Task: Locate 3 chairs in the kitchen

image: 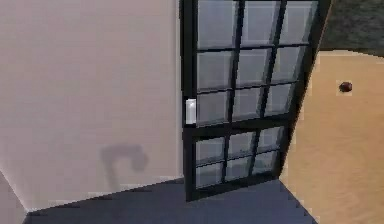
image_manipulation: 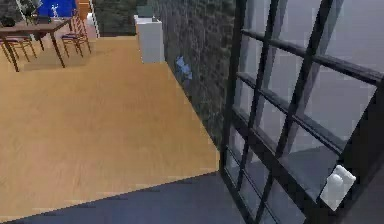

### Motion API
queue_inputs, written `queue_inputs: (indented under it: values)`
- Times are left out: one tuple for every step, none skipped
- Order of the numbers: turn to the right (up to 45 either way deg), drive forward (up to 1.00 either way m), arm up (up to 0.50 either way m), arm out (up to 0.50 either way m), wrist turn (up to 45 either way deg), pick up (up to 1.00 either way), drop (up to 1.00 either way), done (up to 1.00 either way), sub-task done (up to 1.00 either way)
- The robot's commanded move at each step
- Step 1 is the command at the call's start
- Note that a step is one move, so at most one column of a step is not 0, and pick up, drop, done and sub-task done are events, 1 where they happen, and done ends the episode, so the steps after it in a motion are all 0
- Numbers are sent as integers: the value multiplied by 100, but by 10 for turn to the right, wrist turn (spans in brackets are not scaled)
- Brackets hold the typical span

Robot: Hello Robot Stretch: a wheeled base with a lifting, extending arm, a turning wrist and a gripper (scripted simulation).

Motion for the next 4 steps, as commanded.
queue_inputs:
  values:
    - [450, 0, 0, 0, 0, 0, 0, 0, 0]
    - [210, 0, 0, 0, 0, 0, 0, 0, 0]
    - [30, 0, 0, 0, 0, 0, 0, 0, 0]
    - [0, 100, 0, 0, 0, 0, 0, 0, 0]
